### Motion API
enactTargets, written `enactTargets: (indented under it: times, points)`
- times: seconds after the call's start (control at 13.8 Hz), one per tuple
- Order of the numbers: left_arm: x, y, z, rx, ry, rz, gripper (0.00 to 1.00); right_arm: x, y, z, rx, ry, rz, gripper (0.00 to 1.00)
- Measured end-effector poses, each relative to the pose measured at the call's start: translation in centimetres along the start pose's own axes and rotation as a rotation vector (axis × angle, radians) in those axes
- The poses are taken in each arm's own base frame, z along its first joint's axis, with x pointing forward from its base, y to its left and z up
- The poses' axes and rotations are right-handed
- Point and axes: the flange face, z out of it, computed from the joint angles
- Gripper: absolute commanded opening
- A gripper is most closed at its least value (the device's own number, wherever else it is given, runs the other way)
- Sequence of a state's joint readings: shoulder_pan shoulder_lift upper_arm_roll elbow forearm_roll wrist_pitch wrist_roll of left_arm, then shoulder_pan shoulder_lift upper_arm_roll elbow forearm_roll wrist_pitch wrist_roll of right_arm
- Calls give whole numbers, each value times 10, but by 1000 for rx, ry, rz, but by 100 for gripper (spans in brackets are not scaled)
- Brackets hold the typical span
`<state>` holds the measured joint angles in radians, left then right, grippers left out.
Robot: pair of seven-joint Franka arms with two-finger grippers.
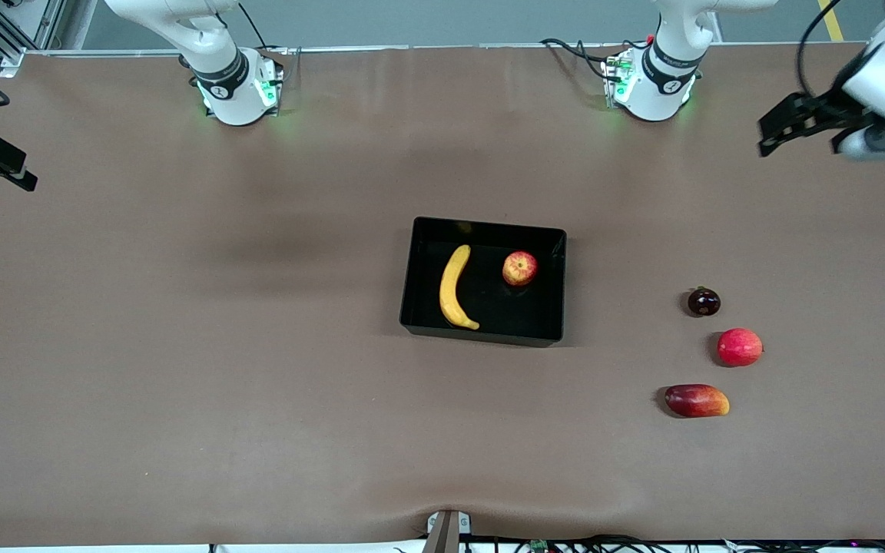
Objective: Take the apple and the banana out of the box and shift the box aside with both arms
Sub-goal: 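Reach the left gripper toward the apple in the black box, then lower the left gripper and grasp the red-yellow apple in the box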
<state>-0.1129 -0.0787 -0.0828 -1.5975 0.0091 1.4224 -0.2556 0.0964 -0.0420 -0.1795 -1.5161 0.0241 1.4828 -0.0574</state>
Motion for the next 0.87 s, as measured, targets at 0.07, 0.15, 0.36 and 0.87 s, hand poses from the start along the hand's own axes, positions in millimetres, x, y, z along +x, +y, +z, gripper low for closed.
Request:
enactTargets:
  times: [0.07, 0.15, 0.36, 0.87]
  points:
    - [4, 23, 13, 11, -22, -39, 100, 0, 0, 0, 0, 0, 0, 100]
    - [8, 50, 29, 22, -41, -83, 100, 0, 0, 0, 0, 0, 0, 100]
    - [22, 129, 81, 30, -65, -208, 100, 0, 0, 0, 0, 0, 1, 100]
    - [47, 257, 231, 74, -50, -293, 100, 0, 0, 0, 0, 0, 1, 100]
